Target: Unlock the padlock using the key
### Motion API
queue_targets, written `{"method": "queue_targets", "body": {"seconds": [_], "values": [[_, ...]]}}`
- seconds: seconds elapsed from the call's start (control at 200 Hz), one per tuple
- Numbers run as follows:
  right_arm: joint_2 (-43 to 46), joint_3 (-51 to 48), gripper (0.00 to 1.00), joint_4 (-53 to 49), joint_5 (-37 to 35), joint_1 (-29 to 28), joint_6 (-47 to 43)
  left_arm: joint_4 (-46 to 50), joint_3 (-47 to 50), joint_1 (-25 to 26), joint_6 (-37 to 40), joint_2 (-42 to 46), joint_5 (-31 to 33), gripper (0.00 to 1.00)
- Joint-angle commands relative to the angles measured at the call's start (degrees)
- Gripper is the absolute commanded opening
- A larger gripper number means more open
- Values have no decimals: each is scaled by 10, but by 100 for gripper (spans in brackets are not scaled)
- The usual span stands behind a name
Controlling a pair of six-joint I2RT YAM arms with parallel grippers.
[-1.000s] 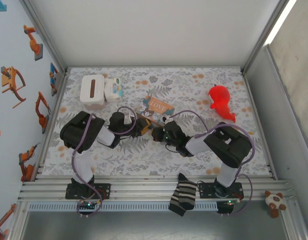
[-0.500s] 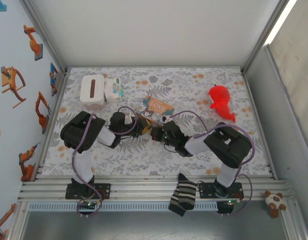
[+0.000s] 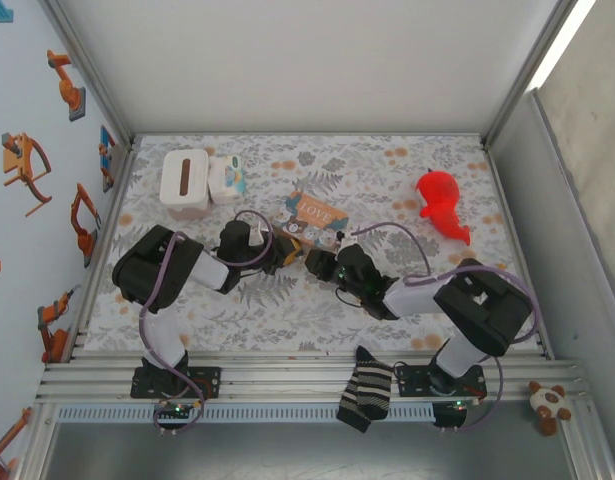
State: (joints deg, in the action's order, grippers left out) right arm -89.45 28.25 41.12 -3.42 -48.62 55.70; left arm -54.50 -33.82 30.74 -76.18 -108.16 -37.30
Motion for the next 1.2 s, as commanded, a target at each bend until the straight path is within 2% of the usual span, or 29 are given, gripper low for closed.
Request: {"method": "queue_targets", "body": {"seconds": [0.0,0.175,0.356,0.506,0.671,0.837,1.192], "values": [[72,-5,36,-73,-49,-3,-88,22,-15,3,11,28,1,8],[198,22,38,-241,-98,-9,-290,56,-25,6,13,50,2,8],[300,19,43,-301,-116,-20,-488,92,-36,10,9,69,7,8],[346,13,53,-311,-125,-47,-641,133,-45,13,15,87,14,8],[319,46,62,-360,-183,-90,-786,175,-58,18,20,101,19,7],[269,62,69,-357,-218,-116,-904,205,-68,21,27,114,25,6],[152,93,67,-298,-232,-124,-992,215,-80,27,22,115,24,6]]}}
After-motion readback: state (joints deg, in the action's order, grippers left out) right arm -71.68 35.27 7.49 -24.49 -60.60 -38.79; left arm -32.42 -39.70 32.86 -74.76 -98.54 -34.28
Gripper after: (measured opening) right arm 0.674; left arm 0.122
